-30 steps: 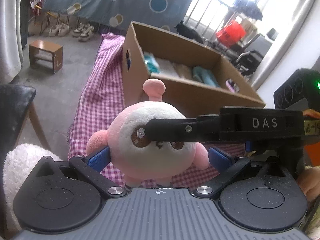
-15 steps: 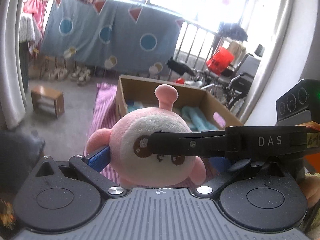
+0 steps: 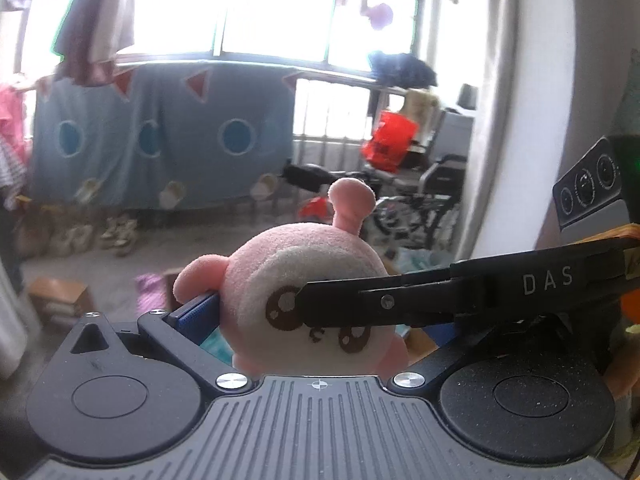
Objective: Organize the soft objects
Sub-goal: 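Lift the plush toy with the right gripper and carry it over the box, then lower the plush toy into the box and open the right gripper, then move the right gripper out of the box down to the gold tissue pack, then close the right gripper on the gold tissue pack, then lift the gold tissue pack with the right gripper and carry it over the box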
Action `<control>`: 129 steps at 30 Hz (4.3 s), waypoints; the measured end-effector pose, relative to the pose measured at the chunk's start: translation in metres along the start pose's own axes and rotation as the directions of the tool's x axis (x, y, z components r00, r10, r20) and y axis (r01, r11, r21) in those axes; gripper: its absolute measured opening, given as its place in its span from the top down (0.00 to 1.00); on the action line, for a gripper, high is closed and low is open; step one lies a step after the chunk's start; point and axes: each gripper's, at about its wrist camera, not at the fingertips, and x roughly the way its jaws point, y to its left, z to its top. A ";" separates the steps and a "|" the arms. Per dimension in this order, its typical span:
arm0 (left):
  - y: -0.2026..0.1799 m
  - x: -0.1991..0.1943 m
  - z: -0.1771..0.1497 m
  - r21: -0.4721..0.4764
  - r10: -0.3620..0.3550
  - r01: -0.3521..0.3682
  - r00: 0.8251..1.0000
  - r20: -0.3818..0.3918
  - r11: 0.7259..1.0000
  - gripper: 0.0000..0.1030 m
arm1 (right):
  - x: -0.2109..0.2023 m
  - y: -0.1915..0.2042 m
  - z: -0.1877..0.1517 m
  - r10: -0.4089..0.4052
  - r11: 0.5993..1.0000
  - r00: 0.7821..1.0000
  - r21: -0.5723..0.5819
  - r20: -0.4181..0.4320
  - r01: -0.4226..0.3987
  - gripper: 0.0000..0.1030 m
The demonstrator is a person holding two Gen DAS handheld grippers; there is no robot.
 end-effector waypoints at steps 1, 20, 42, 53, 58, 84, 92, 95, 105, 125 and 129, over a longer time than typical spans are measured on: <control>-0.004 0.010 0.006 0.008 -0.015 0.015 1.000 -0.002 1.000 0.00 | -0.002 -0.008 0.007 -0.017 1.000 1.000 0.006 0.001 0.017 0.25; -0.039 0.235 -0.020 -0.281 -0.322 0.216 0.849 -0.418 0.935 0.01 | 0.030 -0.201 0.022 -0.281 0.930 0.891 0.128 -0.357 0.344 0.25; -0.038 0.254 -0.031 -0.399 -0.394 0.211 0.795 -0.461 0.892 0.00 | 0.011 -0.196 0.034 -0.439 0.883 0.835 0.013 -0.332 0.469 0.18; -0.035 0.175 -0.003 -0.264 -0.329 0.249 0.887 -0.325 0.932 0.00 | -0.060 -0.143 0.041 -0.380 0.916 0.917 0.090 -0.122 0.392 0.11; -0.037 0.135 -0.001 -0.217 -0.349 0.296 0.897 -0.270 0.930 0.00 | -0.097 -0.115 0.028 -0.379 0.919 0.925 0.102 -0.035 0.381 0.10; -0.106 0.109 -0.110 -0.084 -0.468 0.480 0.778 -0.418 0.873 0.05 | -0.158 -0.147 -0.165 -0.468 0.751 0.882 0.499 -0.060 0.433 0.33; -0.142 0.148 -0.137 -0.038 -0.436 0.491 0.731 -0.525 0.870 0.25 | -0.131 -0.175 -0.186 -0.506 0.687 0.844 0.509 -0.177 0.518 0.37; -0.150 0.160 -0.142 -0.034 -0.427 0.491 0.721 -0.546 0.871 0.30 | -0.127 -0.185 -0.195 -0.484 0.676 0.855 0.541 -0.186 0.501 0.37; -0.155 0.178 -0.152 -0.016 -0.376 0.451 0.723 -0.580 0.892 0.44 | -0.110 -0.195 -0.205 -0.383 0.690 0.906 0.597 -0.179 0.410 0.49; -0.059 0.135 -0.167 -0.150 -0.277 0.234 0.759 -0.589 0.961 0.21 | -0.014 -0.160 -0.181 -0.193 0.815 0.940 0.487 -0.283 0.314 0.49; -0.057 0.139 -0.167 -0.147 -0.277 0.236 0.767 -0.578 0.961 0.15 | -0.010 -0.154 -0.175 -0.211 0.815 0.931 0.472 -0.299 0.337 0.49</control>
